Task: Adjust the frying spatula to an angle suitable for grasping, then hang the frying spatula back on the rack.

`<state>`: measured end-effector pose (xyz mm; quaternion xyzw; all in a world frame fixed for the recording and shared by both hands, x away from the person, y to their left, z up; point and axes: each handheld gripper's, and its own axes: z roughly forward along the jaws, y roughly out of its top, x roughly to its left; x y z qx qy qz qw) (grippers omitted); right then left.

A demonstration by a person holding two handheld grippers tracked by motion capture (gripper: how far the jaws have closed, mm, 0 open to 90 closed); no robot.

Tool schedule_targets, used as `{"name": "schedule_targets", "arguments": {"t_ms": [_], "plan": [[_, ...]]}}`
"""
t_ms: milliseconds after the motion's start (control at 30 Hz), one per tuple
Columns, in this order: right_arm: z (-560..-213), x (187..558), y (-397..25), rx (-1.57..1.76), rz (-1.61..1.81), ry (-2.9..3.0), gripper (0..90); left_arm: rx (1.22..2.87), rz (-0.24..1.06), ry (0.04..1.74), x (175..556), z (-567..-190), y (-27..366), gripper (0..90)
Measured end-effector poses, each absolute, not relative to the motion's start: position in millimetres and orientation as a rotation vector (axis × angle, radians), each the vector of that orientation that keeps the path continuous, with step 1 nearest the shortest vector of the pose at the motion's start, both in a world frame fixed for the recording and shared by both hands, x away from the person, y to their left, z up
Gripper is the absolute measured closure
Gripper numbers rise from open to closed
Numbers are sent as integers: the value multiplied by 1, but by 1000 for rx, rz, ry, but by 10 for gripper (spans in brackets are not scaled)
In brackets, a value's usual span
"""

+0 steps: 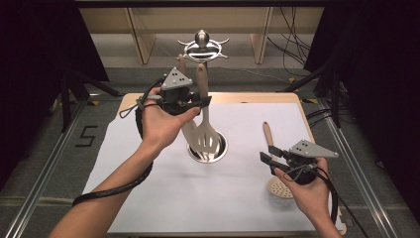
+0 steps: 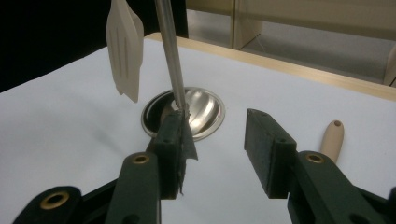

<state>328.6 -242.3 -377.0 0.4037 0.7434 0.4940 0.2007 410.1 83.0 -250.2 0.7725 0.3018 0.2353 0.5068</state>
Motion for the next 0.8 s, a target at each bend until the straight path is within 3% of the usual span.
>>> {"name": "schedule_targets", "arguments": {"t_ms": [600,733,800], "plan": [[-379,331,-245,1095,1382,2073,589,1842,525,813,422,-256,78,720],[-378,328,-244,1130,1392,2075,581,1775,557,787,412,-255,85,546],[-378,329,-246,1128,1393,2060,581,1757,575,773,406,-256,90,511]]}}
